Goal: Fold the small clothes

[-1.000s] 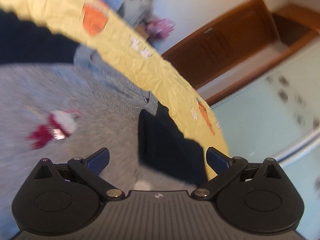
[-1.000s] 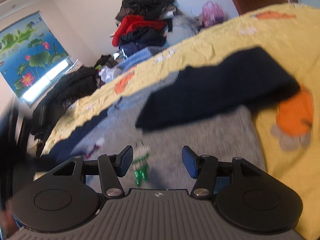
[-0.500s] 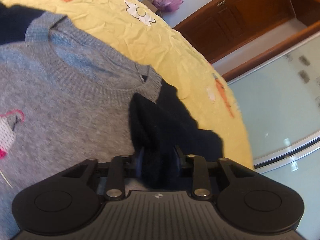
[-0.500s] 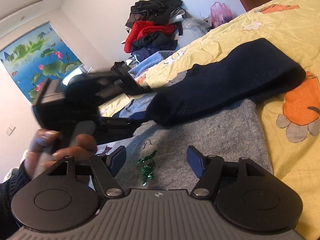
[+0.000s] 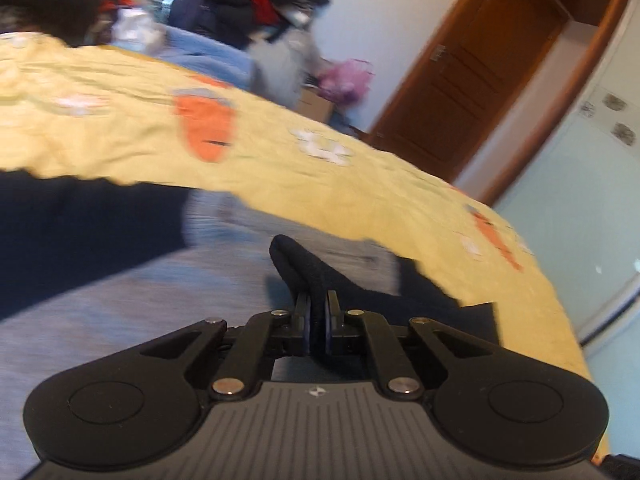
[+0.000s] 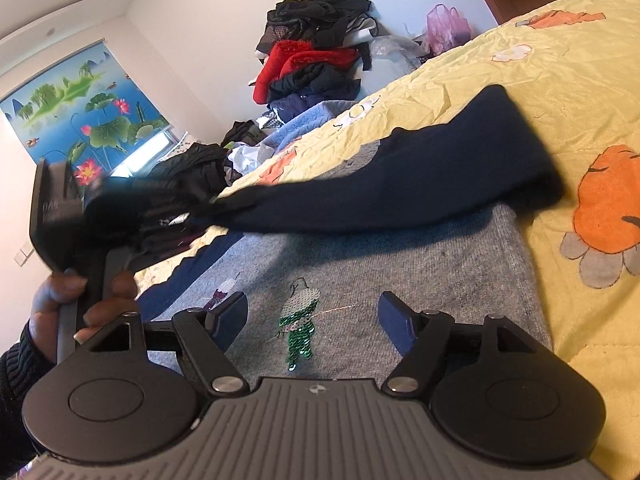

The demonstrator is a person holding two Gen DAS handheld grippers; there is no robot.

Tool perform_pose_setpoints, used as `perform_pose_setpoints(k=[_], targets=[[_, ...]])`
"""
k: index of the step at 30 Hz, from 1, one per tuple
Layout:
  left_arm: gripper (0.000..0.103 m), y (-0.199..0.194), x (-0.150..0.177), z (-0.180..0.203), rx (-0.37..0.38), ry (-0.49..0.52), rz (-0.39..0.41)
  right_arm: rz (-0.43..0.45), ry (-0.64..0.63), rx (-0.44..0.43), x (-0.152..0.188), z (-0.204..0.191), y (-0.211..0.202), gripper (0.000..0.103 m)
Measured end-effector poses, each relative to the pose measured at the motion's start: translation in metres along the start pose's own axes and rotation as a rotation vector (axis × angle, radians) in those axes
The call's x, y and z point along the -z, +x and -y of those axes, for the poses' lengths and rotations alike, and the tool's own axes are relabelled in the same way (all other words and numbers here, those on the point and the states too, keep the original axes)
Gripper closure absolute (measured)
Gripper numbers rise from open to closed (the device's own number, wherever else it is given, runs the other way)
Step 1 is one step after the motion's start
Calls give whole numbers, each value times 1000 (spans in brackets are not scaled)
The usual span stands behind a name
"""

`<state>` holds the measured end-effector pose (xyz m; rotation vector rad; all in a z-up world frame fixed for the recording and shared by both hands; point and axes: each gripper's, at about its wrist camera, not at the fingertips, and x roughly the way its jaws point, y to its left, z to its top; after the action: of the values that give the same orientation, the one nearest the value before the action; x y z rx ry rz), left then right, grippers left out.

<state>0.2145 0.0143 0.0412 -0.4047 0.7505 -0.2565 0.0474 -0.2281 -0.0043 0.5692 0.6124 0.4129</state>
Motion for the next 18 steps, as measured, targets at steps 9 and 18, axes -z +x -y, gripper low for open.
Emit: perform_pose_setpoints(k=[9, 18], targets=[[97, -9, 15, -60, -136, -67, -25, -2, -8, 1, 1, -1, 1, 28], [96, -10, 39, -71, -66, -19, 63, 41, -42, 64, -41, -19, 4, 25]])
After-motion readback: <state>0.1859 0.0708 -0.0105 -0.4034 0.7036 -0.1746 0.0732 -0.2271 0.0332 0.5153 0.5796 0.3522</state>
